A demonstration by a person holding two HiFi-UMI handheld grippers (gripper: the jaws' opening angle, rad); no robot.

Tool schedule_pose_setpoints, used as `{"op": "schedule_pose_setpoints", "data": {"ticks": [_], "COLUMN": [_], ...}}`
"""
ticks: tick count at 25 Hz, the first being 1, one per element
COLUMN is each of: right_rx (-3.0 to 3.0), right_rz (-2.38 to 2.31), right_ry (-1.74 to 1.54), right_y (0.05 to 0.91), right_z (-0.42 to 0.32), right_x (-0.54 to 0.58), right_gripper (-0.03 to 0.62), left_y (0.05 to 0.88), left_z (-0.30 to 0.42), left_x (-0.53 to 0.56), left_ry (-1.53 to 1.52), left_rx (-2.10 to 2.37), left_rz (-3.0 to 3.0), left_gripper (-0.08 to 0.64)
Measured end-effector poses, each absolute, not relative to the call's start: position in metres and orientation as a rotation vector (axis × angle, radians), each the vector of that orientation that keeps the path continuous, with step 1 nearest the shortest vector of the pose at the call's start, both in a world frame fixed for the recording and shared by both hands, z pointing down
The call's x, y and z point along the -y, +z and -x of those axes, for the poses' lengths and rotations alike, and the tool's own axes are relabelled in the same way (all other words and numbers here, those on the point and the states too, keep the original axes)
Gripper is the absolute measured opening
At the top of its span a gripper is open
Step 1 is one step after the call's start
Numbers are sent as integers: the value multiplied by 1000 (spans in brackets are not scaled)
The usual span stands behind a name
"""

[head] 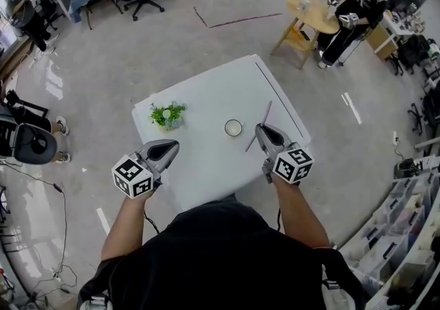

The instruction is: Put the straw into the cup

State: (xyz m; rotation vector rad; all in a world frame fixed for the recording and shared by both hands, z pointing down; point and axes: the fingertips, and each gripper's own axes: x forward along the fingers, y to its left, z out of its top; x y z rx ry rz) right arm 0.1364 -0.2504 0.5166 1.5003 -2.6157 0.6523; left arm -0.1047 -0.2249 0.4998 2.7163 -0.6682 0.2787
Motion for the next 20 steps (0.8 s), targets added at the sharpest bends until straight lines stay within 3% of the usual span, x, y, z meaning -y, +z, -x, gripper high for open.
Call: {"op": "schedule_pose_setpoints", "data": {"ticks": [20], "right_rx": [2571], "right_rz": [-1420], "right_ry": [753], "right_y": [572], "right_z": [-144], "right_x": [325], "right_gripper": [49], "left_y": [529], "left_z": [78], "left_x": [277], "left_ry": [317], "left_rx": [658], "left_rz": [-2648], "left_gripper": [0]}}
